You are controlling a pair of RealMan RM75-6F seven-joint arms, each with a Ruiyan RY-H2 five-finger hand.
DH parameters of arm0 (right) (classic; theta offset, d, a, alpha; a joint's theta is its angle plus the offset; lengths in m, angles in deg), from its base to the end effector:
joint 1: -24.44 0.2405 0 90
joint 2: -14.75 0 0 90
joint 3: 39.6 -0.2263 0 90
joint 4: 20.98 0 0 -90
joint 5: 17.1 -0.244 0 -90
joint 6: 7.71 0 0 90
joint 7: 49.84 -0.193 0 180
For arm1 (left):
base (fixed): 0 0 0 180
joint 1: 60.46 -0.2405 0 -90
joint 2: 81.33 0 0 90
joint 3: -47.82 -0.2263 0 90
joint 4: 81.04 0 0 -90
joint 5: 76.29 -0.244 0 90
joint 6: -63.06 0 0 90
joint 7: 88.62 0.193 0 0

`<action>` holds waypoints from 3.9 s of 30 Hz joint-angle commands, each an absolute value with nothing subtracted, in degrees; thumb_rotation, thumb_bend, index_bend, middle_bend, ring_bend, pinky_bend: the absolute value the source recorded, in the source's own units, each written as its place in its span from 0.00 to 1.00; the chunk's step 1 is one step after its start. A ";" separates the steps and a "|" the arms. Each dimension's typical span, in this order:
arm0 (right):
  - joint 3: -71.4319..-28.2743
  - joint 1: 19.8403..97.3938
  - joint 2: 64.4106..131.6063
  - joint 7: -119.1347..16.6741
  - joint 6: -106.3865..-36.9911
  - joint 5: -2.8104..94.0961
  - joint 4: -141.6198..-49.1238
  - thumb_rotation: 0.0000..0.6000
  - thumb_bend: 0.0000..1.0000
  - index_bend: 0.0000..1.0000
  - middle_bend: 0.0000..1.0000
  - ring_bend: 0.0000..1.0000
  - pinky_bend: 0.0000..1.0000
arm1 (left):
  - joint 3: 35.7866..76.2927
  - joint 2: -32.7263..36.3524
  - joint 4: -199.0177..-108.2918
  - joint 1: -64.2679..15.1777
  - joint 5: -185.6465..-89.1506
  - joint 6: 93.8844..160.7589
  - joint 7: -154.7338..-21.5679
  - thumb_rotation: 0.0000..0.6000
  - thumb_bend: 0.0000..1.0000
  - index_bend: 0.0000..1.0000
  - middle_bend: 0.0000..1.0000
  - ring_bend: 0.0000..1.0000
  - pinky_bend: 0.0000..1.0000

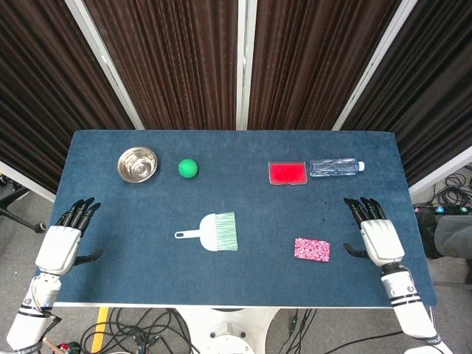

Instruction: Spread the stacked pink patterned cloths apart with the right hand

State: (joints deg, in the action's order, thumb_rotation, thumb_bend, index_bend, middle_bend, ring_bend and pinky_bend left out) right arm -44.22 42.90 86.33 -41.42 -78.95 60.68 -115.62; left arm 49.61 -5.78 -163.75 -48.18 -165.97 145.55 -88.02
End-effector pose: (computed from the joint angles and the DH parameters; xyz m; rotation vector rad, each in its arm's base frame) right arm -0.2396 -0.2938 0.0386 1.5676 -0.9978 0.9057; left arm -0.2686 0.2627 0.0532 -1.5432 -0.8543 -1.0065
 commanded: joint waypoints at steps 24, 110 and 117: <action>-44.67 44.06 85.62 -36.66 -76.15 58.49 -117.96 1.00 0.10 0.00 0.13 0.00 0.00 | 48.26 -7.04 -165.95 -48.96 -167.07 146.17 -86.05 1.00 0.00 0.08 0.03 0.03 0.23; -41.14 49.25 103.94 -16.65 -69.74 48.94 -108.02 1.00 0.12 0.24 0.31 0.02 0.00 | 46.99 -4.41 -156.61 -50.37 -169.14 148.93 -97.38 1.00 0.00 0.08 0.04 0.03 0.23; -41.08 49.25 104.28 -16.73 -70.08 49.15 -107.97 1.00 0.12 0.28 0.34 0.03 0.00 | 47.01 -4.37 -156.54 -50.40 -169.09 148.89 -97.51 1.00 0.00 0.08 0.04 0.03 0.23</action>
State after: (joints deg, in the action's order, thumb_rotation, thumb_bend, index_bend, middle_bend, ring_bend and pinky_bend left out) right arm -41.07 49.25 104.27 -16.72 -70.07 49.13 -107.98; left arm 47.01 -4.38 -156.54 -50.40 -169.09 148.89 -97.51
